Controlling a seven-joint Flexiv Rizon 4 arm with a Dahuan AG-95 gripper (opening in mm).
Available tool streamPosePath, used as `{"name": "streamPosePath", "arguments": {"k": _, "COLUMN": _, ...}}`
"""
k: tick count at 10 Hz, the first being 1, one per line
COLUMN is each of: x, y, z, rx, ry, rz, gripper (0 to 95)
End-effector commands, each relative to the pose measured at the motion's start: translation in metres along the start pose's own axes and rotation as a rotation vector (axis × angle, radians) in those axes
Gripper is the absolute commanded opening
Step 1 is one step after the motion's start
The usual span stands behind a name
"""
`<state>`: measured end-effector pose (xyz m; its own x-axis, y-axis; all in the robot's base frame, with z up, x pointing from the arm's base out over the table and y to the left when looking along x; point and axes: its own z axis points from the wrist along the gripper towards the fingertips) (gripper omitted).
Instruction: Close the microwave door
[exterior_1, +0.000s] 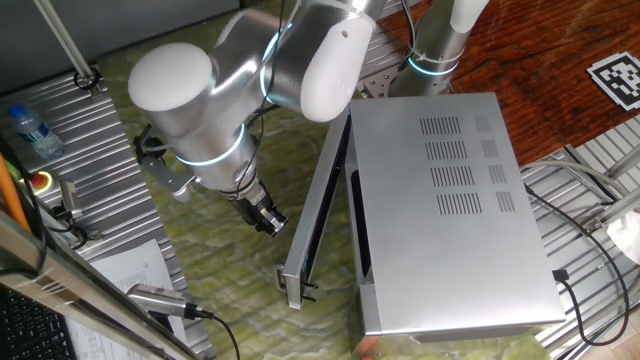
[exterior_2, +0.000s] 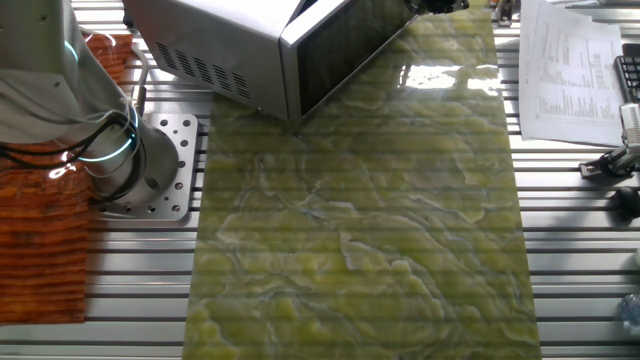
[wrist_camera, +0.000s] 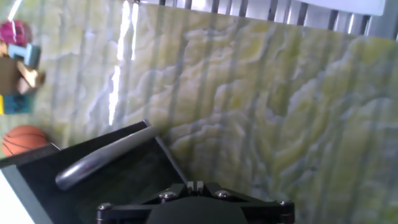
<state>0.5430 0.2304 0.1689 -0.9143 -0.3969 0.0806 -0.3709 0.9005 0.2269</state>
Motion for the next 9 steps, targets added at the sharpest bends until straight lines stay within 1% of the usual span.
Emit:
{"name": "streamPosePath", "arguments": {"k": 1, "x": -0.004, "y": 0.018, "z": 0.002, "rx": -0.247, "ry": -0.092, "rz": -0.057, "gripper": 0.0}}
{"name": "streamPosePath", "arguments": {"k": 3, "x": -0.008, "y": 0.032, "z": 0.005, "rx": -0.253, "ry": -0.097, "rz": -0.033, "gripper": 0.0}}
{"name": "streamPosePath", "arguments": {"k": 4, "x": -0.009, "y": 0.038, "z": 0.006, "rx": -0.263, "ry": -0.099, "rz": -0.024, "gripper": 0.0}}
{"name": "streamPosePath", "arguments": {"k": 5, "x": -0.008, "y": 0.045, "z": 0.007, "rx": -0.277, "ry": -0.102, "rz": -0.019, "gripper": 0.0}}
{"name": "streamPosePath", "arguments": {"k": 7, "x": -0.006, "y": 0.059, "z": 0.007, "rx": -0.295, "ry": -0.104, "rz": -0.02, "gripper": 0.0}}
{"name": "streamPosePath", "arguments": {"k": 8, "x": -0.004, "y": 0.063, "z": 0.006, "rx": -0.3, "ry": -0.105, "rz": -0.021, "gripper": 0.0}}
{"name": "streamPosePath", "arguments": {"k": 9, "x": -0.002, "y": 0.072, "z": 0.006, "rx": -0.299, "ry": -0.103, "rz": -0.015, "gripper": 0.0}}
